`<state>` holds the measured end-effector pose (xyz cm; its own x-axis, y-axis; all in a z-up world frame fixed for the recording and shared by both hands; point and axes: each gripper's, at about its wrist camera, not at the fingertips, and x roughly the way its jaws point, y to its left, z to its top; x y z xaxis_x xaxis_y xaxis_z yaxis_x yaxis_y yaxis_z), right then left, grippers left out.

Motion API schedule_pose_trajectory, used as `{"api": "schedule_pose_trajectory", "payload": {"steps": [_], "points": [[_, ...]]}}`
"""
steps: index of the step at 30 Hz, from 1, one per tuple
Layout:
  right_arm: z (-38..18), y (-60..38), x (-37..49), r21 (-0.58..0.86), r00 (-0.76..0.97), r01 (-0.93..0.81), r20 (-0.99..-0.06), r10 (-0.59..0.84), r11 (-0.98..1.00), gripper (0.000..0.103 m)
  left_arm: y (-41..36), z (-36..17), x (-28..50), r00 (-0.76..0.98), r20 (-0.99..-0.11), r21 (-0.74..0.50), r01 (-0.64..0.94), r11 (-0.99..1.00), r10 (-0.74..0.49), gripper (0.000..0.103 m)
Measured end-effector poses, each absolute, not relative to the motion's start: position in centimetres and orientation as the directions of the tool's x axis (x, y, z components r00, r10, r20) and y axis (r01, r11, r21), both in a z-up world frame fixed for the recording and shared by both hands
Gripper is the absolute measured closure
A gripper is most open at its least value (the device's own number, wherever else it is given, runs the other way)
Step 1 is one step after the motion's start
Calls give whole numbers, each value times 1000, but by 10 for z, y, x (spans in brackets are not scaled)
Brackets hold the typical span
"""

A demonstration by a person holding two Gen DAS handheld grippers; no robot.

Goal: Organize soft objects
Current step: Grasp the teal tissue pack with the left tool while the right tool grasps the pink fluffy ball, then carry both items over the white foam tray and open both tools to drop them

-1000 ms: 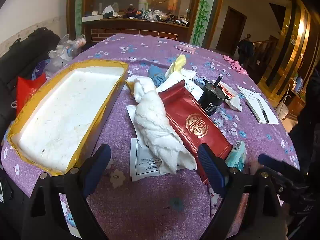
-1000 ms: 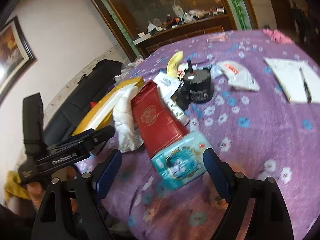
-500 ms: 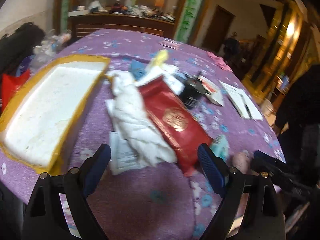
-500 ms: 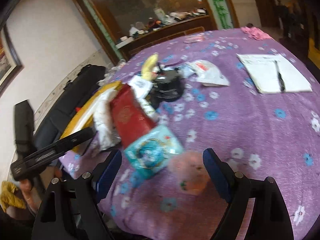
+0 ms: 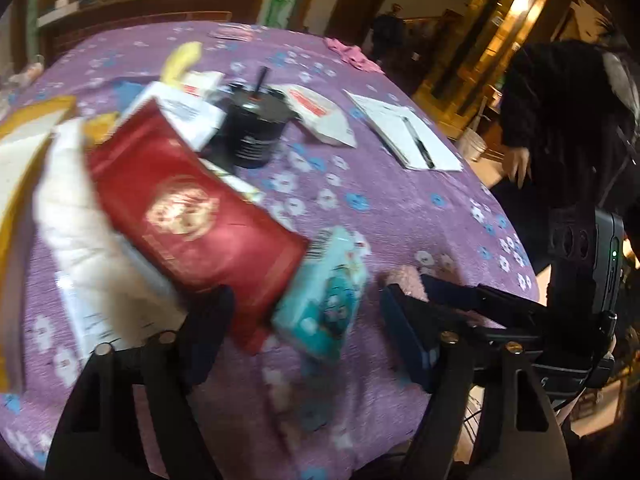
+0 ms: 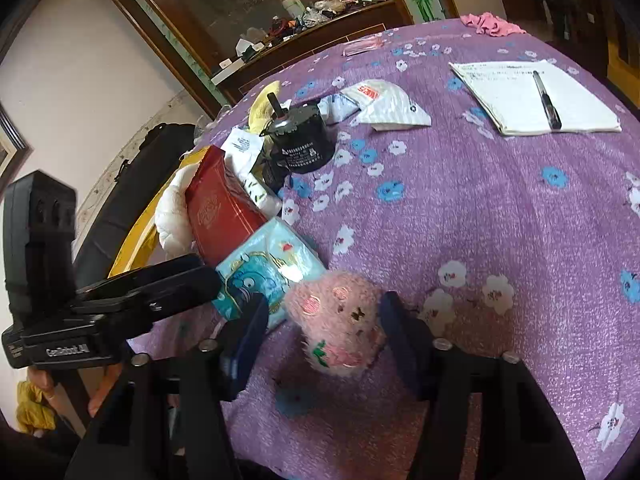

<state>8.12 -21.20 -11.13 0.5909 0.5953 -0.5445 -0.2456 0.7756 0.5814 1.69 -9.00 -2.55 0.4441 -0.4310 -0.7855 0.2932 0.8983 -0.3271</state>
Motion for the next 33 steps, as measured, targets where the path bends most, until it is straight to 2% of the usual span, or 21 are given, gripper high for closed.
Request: {"api": "schedule_pose_trajectory", "payload": {"steps": [2, 5, 6, 7, 8, 10, 14, 16, 23, 27, 33], "points": [[-119, -215, 68, 548, 601, -221, -575, 555, 807, 54, -98, -32, 21, 427, -792, -325, 310, 893, -436, 40], [-122, -216, 61, 559, 608, -211, -567, 556, 802, 60, -106, -36, 22, 436, -801, -293, 311, 904, -410, 61], [-121, -215, 59, 566, 608, -211, -563, 560, 797, 63, -107, -37, 22, 430, -807, -289, 312, 905, -406, 76], [-120, -214, 58, 565, 609, -218, -558, 564, 795, 65, -108, -39, 22, 428, -808, -292, 307, 906, -405, 84], [-119, -213, 56, 556, 616, -222, -556, 558, 801, 66, -108, -41, 23, 429, -804, -303, 301, 904, -412, 84], [-117, -211, 52, 536, 625, -231, -557, 546, 812, 70, -107, -42, 21, 424, -801, -314, 304, 899, -423, 92], [-111, -213, 49, 519, 637, -238, -554, 535, 821, 71, -92, -35, 21, 412, -774, -389, 289, 875, -480, 94], [-104, -219, 48, 536, 654, -237, -529, 541, 810, 73, -82, -23, 18, 431, -735, -434, 296, 851, -524, 94], [-78, -203, 42, 533, 674, -306, -463, 575, 789, 75, -22, 11, 6, 547, -641, -509, 221, 832, -537, 94], [-60, -173, 41, 525, 643, -385, -437, 629, 759, 75, 28, 25, -4, 634, -592, -551, 132, 824, -497, 94], [-33, -105, 56, 523, 496, -533, -444, 746, 665, 75, 113, 42, -25, 779, -543, -541, -40, 840, -313, 94]]}}
